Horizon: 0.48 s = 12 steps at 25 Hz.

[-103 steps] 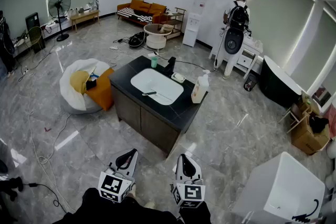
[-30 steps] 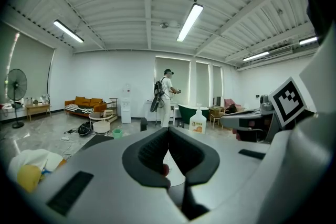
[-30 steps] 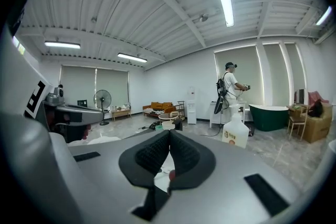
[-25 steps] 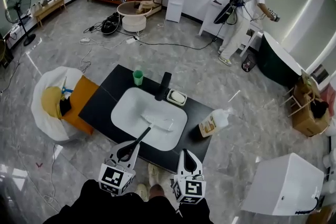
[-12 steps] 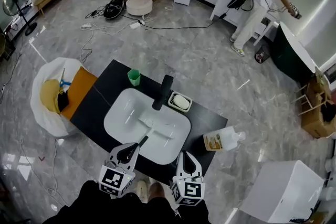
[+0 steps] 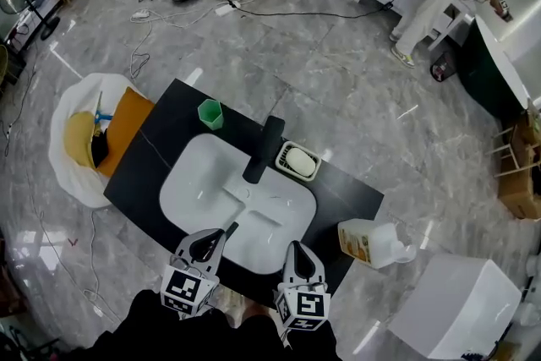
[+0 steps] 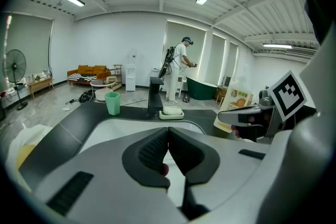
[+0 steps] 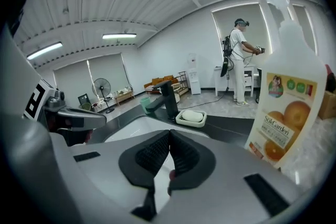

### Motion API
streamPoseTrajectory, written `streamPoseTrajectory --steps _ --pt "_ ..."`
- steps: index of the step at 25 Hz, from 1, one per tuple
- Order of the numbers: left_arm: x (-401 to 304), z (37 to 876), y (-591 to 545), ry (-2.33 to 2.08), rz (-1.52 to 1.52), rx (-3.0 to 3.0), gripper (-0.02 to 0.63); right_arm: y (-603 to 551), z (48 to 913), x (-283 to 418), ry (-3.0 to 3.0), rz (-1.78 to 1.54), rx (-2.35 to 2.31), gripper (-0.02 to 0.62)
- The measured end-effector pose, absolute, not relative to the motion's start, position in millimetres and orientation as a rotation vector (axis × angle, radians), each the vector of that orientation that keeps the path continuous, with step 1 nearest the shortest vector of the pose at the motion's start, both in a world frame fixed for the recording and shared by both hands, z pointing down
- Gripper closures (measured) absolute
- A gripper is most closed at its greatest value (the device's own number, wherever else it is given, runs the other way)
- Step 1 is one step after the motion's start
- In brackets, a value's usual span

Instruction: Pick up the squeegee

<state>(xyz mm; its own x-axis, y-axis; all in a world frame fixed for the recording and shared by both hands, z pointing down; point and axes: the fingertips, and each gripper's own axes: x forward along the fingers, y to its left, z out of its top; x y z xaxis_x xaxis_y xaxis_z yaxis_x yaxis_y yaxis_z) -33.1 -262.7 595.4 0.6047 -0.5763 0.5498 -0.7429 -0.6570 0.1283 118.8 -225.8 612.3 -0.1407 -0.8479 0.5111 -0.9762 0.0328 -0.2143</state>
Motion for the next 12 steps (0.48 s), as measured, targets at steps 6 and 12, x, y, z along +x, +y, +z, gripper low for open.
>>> streamPoseTrajectory --steps 6,12 --pt "-23.7 635.4 -285.5 -1.036 0.727 2.454 0.583 -244.9 654.9 121.9 -2.043 0.833 1.848 0.578" --pt "-22.4 679.4 -290.8 -0.972 0.82 2.383 0.581 -253.1 681.0 123.3 -2.02 0.881 1.827 0.578"
